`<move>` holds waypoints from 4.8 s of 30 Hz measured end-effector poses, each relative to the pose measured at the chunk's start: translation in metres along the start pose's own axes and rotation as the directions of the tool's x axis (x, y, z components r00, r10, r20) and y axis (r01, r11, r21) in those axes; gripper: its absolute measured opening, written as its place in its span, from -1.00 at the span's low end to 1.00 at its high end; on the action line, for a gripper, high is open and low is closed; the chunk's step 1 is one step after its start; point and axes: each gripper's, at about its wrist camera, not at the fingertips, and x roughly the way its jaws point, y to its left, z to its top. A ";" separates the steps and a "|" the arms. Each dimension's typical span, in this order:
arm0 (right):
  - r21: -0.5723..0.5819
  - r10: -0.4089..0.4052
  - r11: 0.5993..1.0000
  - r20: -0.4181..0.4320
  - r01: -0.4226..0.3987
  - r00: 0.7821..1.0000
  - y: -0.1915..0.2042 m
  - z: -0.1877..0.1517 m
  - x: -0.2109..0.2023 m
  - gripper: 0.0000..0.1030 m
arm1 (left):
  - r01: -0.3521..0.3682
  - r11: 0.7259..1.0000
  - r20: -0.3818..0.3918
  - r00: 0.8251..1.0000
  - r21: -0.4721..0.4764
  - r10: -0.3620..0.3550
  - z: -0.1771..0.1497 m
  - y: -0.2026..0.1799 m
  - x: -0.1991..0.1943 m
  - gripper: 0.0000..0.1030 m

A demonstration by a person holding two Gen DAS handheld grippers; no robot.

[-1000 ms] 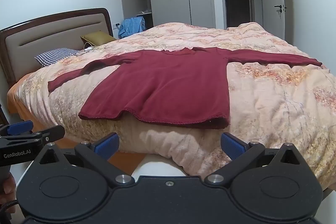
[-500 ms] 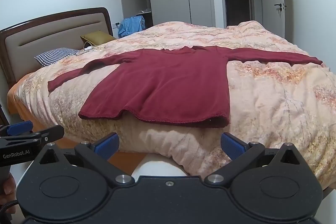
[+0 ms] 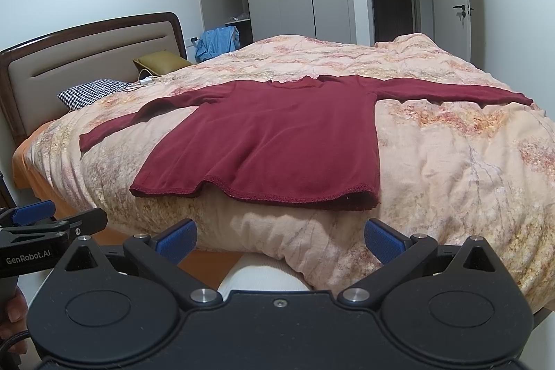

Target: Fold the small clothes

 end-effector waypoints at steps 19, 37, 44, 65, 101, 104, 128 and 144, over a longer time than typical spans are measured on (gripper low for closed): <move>0.003 0.001 1.000 -0.001 -0.001 1.000 0.000 0.000 0.001 0.99 | -0.001 1.000 0.000 1.000 0.000 0.001 0.000 0.000 0.000 1.00; 0.005 0.002 1.000 -0.003 -0.002 1.000 -0.001 0.000 0.001 0.99 | -0.001 1.000 -0.001 1.000 0.001 0.001 0.000 -0.001 0.000 1.00; 0.006 0.002 1.000 -0.003 -0.002 1.000 -0.001 0.002 0.001 0.99 | -0.001 1.000 0.000 1.000 0.002 0.001 0.000 -0.001 0.000 1.00; 0.010 0.004 1.000 -0.007 -0.004 1.000 -0.002 0.001 0.002 0.99 | -0.002 1.000 -0.002 1.000 0.002 0.002 0.000 -0.001 0.000 1.00; 0.139 -0.214 0.971 0.141 0.195 0.967 -0.104 0.062 0.046 0.99 | -0.039 0.999 -0.133 0.990 0.036 0.044 0.038 -0.010 0.049 1.00; 0.146 -0.232 0.966 0.121 0.214 0.965 -0.120 0.063 0.062 0.99 | -0.048 0.999 -0.137 0.989 0.023 0.050 0.053 -0.010 0.066 1.00; 0.315 -0.539 0.818 0.130 0.481 0.832 -0.385 0.154 0.177 0.99 | 0.046 0.997 -0.180 0.982 -0.054 -0.055 0.123 -0.101 0.305 1.00; 0.469 -0.617 0.684 -0.036 0.559 0.786 -0.506 0.185 0.275 0.49 | -0.007 0.999 -0.100 0.995 0.032 0.010 0.077 -0.133 0.337 1.00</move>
